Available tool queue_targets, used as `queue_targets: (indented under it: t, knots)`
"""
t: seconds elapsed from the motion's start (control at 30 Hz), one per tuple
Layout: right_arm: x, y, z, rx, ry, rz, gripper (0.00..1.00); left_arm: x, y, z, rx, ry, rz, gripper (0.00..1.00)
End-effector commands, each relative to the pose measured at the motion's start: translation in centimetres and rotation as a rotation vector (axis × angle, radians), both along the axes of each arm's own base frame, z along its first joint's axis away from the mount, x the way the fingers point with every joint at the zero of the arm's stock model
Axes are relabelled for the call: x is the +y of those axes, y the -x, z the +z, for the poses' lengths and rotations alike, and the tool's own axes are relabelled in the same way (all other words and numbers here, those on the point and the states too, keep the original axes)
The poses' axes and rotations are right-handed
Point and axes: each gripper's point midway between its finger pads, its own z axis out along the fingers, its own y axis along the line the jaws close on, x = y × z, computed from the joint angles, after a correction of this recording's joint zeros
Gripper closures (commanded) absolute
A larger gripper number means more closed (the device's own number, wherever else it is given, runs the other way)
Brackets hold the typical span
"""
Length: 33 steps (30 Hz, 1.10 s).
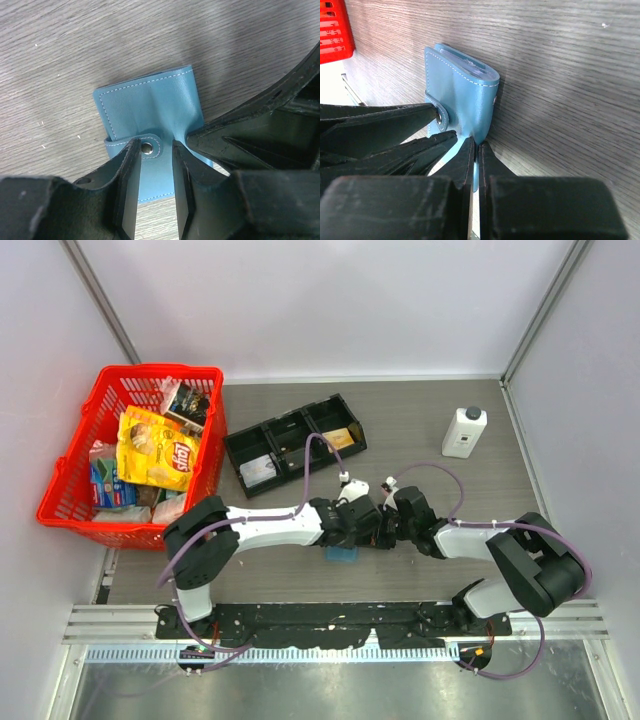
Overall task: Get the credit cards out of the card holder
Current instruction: Open the card holder at the center of the board.
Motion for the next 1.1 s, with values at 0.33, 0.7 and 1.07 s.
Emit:
queue_targets:
  t: [0.33, 0.7, 1.07]
  knots:
    - [-0.9, 0.5, -1.1, 0.02, 0.046, -0.015, 0.99, 2.8, 0.5, -3.0, -0.015, -0.249, -0.024, 0.75]
    - [-1.4, 0.5, -1.1, 0.0, 0.082, 0.001, 0.99, 3.7, -0.7, 1.2, -0.1, -0.114, 0.045, 1.0]
    - [-2.9, -1.0, -0.9, -0.045, 0.219, 0.01, 0.98, 6.7, -1.0, 1.4, -0.046, 0.112, 0.179, 1.0]
